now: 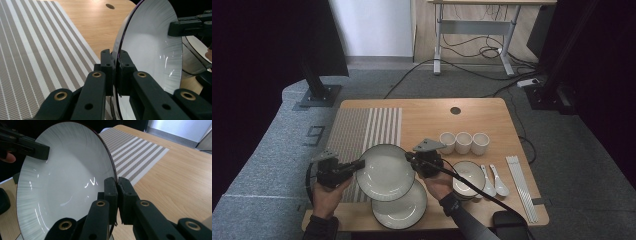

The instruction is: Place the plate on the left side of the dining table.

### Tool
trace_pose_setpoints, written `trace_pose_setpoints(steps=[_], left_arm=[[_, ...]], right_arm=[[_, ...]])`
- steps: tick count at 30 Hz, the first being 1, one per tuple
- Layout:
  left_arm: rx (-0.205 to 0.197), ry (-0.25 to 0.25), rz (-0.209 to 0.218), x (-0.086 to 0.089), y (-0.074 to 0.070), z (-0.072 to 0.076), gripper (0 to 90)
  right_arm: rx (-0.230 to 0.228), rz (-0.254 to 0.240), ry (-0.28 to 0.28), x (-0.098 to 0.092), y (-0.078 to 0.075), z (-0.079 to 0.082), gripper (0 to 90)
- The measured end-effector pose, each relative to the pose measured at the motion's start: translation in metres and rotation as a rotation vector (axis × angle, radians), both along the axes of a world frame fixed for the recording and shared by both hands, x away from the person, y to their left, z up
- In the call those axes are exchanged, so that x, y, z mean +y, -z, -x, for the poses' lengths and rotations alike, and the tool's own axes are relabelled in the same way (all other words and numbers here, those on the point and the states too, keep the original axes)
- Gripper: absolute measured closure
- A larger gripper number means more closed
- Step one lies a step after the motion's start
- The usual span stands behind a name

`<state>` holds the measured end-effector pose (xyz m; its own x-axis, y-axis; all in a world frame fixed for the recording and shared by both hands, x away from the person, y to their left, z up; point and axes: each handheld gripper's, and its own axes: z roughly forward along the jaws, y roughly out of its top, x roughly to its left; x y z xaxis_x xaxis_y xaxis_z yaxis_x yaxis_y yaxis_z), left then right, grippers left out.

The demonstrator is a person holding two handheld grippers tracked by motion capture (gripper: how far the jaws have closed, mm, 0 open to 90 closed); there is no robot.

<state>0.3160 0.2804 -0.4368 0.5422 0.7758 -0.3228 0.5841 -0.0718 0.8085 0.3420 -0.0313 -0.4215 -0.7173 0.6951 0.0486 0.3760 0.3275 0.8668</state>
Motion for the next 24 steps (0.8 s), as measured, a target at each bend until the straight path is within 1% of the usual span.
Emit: trace_pose_setpoints(steps=[2, 7, 12, 18, 21, 24], left_arm=[[-0.001, -0.001, -0.001, 0.001, -0.001, -0.002, 85.5], [0.002, 0.002, 0.010, 0.004, -0.004, -0.008, 85.4], [0.000, -0.001, 0.008, 0.007, -0.008, -0.013, 85.4], [-0.001, -0.010, -0.002, 0.013, -0.014, -0.019, 85.4], [0.003, -0.014, -0.007, 0.016, -0.017, -0.023, 85.4], [0.011, -0.017, -0.008, 0.020, -0.018, -0.027, 85.4]], right_arm=[[-0.008, 0.009, 0.002, 0.002, -0.002, -0.002, 85.7], [-0.020, 0.013, 0.003, 0.006, -0.007, -0.007, 85.8], [-0.027, 0.018, 0.001, 0.009, -0.012, -0.013, 85.7], [-0.025, 0.015, -0.002, 0.015, -0.016, -0.022, 85.7], [-0.026, 0.020, -0.006, 0.019, -0.017, -0.027, 85.5], [-0.023, 0.014, -0.015, 0.023, -0.018, -0.032, 85.6]])
